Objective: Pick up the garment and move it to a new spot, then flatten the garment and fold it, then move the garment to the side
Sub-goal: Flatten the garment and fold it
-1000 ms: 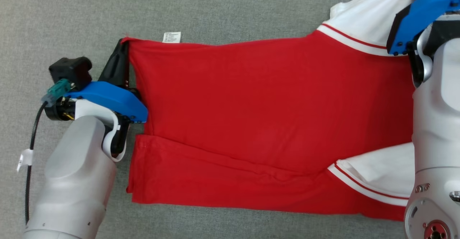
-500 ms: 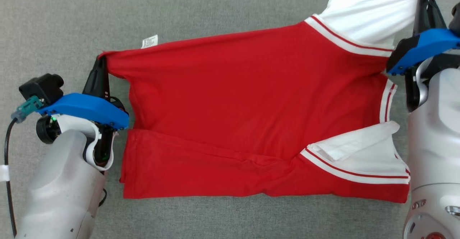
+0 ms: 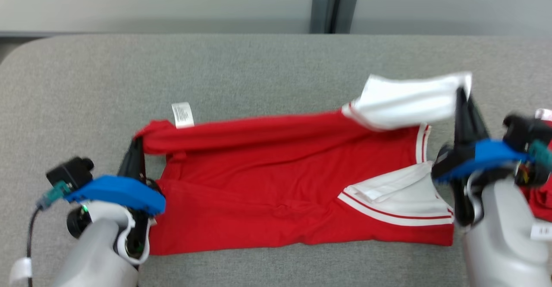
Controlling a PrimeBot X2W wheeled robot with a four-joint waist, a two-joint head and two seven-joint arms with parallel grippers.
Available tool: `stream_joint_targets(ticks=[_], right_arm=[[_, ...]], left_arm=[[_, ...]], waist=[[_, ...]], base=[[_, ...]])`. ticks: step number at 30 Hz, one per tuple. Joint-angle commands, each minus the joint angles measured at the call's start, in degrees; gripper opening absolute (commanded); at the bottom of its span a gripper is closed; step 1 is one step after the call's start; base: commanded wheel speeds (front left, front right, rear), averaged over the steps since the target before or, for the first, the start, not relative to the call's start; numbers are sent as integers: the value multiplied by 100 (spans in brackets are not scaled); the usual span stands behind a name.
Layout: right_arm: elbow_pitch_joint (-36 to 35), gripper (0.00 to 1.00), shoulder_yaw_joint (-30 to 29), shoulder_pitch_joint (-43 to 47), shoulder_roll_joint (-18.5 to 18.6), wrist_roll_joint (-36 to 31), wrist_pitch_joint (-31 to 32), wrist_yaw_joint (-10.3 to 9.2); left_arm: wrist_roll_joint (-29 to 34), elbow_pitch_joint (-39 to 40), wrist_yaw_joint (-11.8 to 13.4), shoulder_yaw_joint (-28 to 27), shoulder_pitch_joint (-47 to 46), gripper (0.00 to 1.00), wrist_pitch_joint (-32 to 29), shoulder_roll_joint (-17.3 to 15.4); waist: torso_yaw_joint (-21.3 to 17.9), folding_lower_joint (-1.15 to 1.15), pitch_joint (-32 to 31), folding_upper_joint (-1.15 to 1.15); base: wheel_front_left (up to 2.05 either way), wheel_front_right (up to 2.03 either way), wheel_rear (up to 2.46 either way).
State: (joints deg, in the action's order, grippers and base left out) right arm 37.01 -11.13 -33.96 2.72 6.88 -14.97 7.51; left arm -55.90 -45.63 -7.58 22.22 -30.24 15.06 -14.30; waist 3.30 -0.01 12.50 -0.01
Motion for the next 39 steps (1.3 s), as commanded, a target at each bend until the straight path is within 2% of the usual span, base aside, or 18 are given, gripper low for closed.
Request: stream_joint_targets(ticks=[1, 8, 13, 17, 18, 19, 20, 21, 25, 31, 34, 39], right_arm=[[-138, 0, 106, 345, 38, 194, -24, -2], [-531, 0, 408, 1666, 37, 1010, -25, -1], [-362, 0, 426, 2097, 38, 1155, -25, -1], [-175, 0, 405, 2155, 36, 1141, -26, -1], [-127, 0, 387, 2139, 37, 1100, -26, -1], [-64, 35, 351, 2114, 38, 1077, -26, -1], [10, 100, 341, 2083, 38, 1080, -26, -1], [27, 100, 308, 2041, 38, 1080, -26, -1], [-10, 100, 153, 2022, 36, 1045, -26, -1], [109, 100, 121, 2016, 34, 1037, -26, -1], [445, 100, 62, 1902, 34, 841, -24, -1], [1277, 100, -154, 1625, 33, 611, -24, -1]], left_arm=[[-14, 93, 16, -10, 198, 0, 11, 26], [-108, 467, 16, -121, 1119, 0, 11, 181], [-164, 478, 16, -180, 1690, 0, 10, 309], [39, 343, 15, -83, 1832, 0, 11, 322], [81, 324, 15, -121, 1845, 7, 11, 347], [126, 320, 15, -163, 1854, 43, 11, 378], [172, 323, 15, -237, 1862, 81, 11, 394], [249, 352, 15, -319, 1864, 100, 11, 398], [860, 615, 16, -780, 2012, 100, 10, 488], [2107, 1224, 81, -1667, 2338, 100, 10, 730], [2497, 1344, 63, -1962, 2428, 100, 11, 873], [2805, 1272, 8, -2136, 2415, 100, 11, 1010]], waist=[[-146, 1, -196, 1], [-210, 1, -554, 1], [-168, 1, -671, 1], [-99, 1, -656, 1], [-84, 1, -651, 1], [-68, 1, -645, 1], [-52, 1, -640, 1], [-34, 1, -638, 1], [48, 1, -678, 1], [204, 1, -700, 1], [348, 1, -675, 1], [638, 1, -638, 1]], base=[[0, 0, 0], [0, 0, 0], [0, 0, 0], [0, 0, 0], [0, 0, 0], [0, 0, 0], [0, 0, 0], [0, 0, 0], [0, 0, 0], [0, 0, 0], [0, 0, 0], [0, 0, 0]])
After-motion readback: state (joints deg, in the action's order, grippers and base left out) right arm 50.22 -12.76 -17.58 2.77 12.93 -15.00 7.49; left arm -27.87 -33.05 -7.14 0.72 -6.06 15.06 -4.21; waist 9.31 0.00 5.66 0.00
